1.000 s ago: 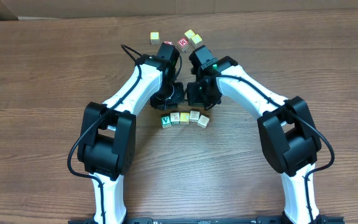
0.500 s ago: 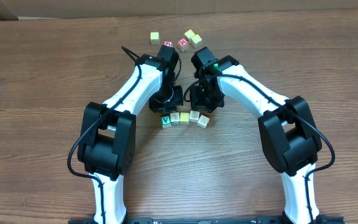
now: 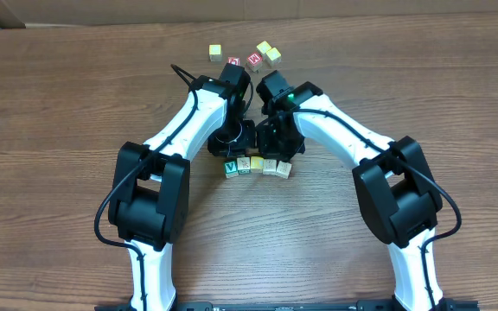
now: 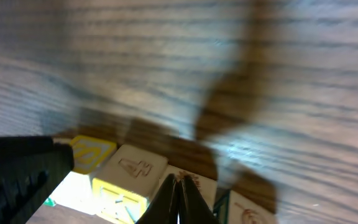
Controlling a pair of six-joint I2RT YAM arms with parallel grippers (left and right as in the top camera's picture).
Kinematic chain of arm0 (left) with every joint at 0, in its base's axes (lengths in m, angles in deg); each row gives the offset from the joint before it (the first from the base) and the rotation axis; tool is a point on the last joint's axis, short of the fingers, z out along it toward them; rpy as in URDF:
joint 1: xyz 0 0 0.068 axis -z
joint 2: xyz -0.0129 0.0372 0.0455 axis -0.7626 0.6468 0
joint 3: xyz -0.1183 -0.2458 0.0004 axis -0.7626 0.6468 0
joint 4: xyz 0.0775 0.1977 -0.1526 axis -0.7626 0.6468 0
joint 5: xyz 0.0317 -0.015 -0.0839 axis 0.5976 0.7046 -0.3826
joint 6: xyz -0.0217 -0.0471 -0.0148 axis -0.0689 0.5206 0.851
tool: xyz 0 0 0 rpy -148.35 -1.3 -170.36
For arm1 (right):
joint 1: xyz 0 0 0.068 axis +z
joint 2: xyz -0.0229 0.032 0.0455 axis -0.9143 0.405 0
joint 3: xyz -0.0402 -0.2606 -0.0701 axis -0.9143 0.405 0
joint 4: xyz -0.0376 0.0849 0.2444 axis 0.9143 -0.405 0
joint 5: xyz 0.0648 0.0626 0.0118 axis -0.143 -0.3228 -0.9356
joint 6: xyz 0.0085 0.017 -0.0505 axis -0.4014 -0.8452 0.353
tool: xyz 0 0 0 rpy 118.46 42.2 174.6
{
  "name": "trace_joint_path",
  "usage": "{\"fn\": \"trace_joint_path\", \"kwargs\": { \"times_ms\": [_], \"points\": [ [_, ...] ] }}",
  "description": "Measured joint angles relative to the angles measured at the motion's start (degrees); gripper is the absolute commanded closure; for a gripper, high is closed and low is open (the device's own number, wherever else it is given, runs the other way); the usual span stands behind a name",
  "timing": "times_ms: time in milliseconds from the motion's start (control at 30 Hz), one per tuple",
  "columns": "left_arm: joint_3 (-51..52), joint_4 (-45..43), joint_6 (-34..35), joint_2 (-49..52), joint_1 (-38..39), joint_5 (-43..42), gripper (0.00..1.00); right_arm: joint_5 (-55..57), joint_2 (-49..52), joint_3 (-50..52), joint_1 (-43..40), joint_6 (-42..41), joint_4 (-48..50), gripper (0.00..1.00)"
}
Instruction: Flip 5 blocks
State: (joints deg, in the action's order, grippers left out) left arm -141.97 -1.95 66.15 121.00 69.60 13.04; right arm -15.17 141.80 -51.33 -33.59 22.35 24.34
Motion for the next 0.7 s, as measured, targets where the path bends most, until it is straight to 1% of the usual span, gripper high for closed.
{"fn": "trace_joint_path", "kwargs": {
  "times_ms": [267,500,700],
  "points": [
    [0.00,-1.51,-0.44,0.00,-0.07,0.24,0.96,0.31,0.00,0.00,0.24,0.00,0.37,0.96],
    [0.00,-6.49,-0.85,0.00,0.00,0.00,0.96,0.09,-0.02,-2.89,-1.70,0.02,-0.07,0.96],
    [0.00,-7.50,-0.85,0.00,0.50,-1.29,0.96,-0.02,-0.13,-3.65,-3.98,-0.26,-3.74,0.96]
  ]
}}
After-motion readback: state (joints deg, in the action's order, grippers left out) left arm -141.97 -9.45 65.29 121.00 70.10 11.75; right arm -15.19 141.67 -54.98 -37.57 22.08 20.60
